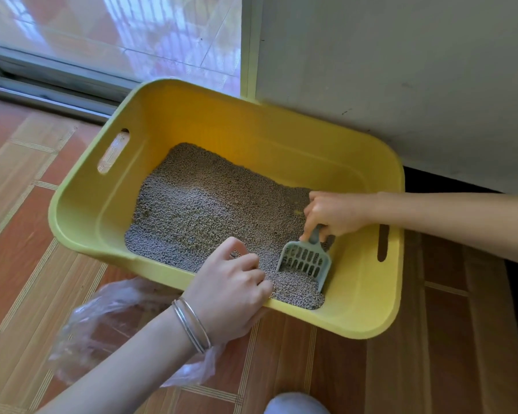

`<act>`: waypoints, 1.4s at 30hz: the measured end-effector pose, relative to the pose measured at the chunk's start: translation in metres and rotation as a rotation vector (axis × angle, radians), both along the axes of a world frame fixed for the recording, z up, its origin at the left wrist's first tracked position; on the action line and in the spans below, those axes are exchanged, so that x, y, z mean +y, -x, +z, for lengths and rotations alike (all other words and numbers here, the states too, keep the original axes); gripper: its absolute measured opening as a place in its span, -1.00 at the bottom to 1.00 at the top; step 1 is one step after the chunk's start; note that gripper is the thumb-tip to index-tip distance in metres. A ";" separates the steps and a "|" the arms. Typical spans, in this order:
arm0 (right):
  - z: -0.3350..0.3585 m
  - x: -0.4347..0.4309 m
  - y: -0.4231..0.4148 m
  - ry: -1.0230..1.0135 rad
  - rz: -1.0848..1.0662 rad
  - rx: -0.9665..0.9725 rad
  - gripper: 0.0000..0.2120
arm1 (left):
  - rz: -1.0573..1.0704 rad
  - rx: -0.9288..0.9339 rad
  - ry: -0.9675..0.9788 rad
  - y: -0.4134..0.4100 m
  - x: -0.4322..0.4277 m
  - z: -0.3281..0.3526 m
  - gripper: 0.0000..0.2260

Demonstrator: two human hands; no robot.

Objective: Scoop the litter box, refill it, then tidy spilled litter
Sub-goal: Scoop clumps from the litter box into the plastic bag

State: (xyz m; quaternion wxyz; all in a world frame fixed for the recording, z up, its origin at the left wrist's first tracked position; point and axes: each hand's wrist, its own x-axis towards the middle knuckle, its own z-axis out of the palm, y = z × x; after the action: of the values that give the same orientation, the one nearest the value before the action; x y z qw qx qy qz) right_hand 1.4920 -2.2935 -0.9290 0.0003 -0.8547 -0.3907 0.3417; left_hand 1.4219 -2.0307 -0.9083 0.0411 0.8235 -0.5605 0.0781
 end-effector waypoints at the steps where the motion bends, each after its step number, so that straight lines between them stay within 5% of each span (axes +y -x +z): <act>1: -0.001 0.001 -0.003 -0.005 -0.050 0.046 -0.74 | 0.003 -0.007 0.004 0.001 0.001 0.000 -0.81; 6: -0.007 0.000 -0.011 -0.042 -0.237 0.227 -0.70 | 0.038 -0.020 0.042 0.006 0.006 -0.004 -0.81; 25: 0.018 -0.011 -0.019 -0.163 -0.476 0.302 -0.67 | 0.042 0.039 -0.001 -0.018 0.053 -0.007 -0.59; 33: 0.038 -0.023 -0.029 0.255 -0.012 -0.245 -0.68 | 0.060 0.085 -0.048 -0.017 0.063 -0.028 -0.67; 42: 0.013 -0.015 -0.011 0.114 0.059 -0.247 -0.71 | 0.083 0.093 -0.029 -0.021 0.058 -0.034 -0.80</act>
State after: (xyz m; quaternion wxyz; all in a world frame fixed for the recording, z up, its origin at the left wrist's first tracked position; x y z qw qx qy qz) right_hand 1.5029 -2.3084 -0.9157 -0.1062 -0.8770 -0.3929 0.2554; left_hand 1.4429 -1.9732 -0.9419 0.0519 0.8492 -0.5245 0.0334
